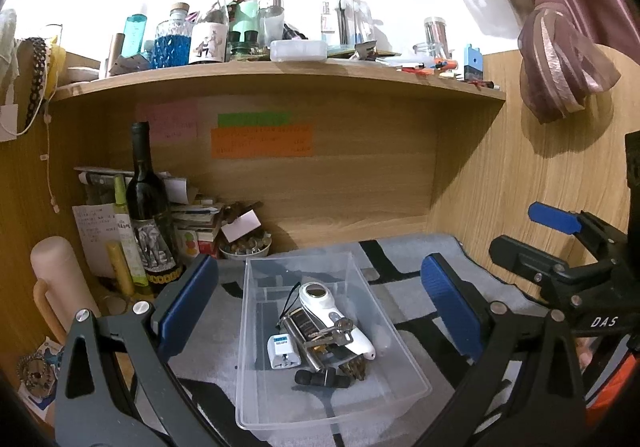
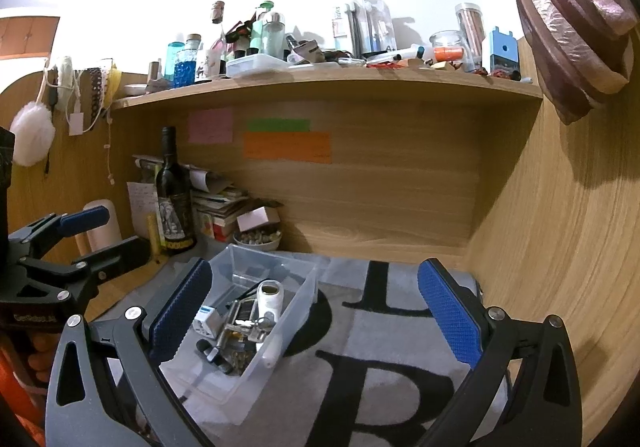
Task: Organize rigid objects
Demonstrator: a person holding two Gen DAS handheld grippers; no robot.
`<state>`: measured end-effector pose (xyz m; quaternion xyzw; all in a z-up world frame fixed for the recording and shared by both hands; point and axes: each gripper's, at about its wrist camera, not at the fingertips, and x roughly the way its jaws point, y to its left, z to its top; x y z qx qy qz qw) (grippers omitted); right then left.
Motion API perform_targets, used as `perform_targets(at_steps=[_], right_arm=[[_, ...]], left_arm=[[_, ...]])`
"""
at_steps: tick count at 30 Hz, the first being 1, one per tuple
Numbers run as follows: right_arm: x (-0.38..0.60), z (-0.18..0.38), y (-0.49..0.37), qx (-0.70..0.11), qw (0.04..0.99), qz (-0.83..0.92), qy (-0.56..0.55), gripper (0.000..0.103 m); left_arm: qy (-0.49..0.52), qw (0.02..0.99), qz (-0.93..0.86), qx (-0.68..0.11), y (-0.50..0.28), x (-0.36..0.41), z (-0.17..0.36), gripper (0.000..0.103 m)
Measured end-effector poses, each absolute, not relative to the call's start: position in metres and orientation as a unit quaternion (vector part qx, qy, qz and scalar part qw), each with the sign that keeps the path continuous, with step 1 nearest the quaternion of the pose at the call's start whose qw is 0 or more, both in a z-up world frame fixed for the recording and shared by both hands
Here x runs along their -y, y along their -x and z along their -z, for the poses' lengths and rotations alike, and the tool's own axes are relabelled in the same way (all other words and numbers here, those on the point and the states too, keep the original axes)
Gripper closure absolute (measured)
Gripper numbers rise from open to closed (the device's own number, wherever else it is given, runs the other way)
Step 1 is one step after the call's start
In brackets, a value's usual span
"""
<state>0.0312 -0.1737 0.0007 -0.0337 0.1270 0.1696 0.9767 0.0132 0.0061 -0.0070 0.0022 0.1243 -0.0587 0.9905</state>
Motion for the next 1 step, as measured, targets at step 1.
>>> perform_targets(at_steps=[1], right_arm=[[0.1732, -0.0005, -0.0317, -0.128, 0.976, -0.171, 0.034, 0.0]], left_arm=[[-0.002, 0.991, 0.059, -0.124, -0.0129, -0.0062, 0.0065, 0.0]])
